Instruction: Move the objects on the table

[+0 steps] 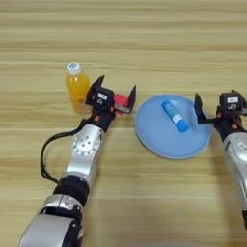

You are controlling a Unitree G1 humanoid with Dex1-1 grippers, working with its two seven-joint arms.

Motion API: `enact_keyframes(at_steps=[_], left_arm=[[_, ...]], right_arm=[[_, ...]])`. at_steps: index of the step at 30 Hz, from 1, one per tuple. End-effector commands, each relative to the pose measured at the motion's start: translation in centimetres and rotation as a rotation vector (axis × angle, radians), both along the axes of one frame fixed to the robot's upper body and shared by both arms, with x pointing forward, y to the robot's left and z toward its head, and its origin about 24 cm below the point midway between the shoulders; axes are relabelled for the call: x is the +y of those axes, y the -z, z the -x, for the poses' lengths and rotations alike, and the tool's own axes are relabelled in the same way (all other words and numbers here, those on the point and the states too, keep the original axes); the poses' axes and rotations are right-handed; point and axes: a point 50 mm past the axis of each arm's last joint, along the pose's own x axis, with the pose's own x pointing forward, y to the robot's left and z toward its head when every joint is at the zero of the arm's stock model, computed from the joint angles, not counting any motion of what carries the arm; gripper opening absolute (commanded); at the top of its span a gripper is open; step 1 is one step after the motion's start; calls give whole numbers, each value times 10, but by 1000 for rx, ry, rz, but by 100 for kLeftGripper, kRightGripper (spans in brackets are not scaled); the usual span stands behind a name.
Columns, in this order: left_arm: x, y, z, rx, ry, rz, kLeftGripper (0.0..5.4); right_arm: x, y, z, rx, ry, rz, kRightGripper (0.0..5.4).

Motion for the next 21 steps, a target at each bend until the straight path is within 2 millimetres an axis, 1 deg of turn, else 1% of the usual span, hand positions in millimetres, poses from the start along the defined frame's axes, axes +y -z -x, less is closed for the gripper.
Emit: enact_keyframes(at_steps=[1, 4, 12, 21], left_arm=[[-2, -2, 2, 12, 11, 4, 540], [-3, -2, 2, 23, 7, 4, 540], [-5, -1, 4, 29, 6, 10, 540], [-7, 1, 4, 40, -1, 14, 540]], right_arm=[[3, -1, 0, 11, -35, 71, 536], [0, 5, 1, 58, -54, 135, 536], [-11, 22, -1, 191, -101, 239, 536], [6, 33, -3, 240, -196, 273, 536]])
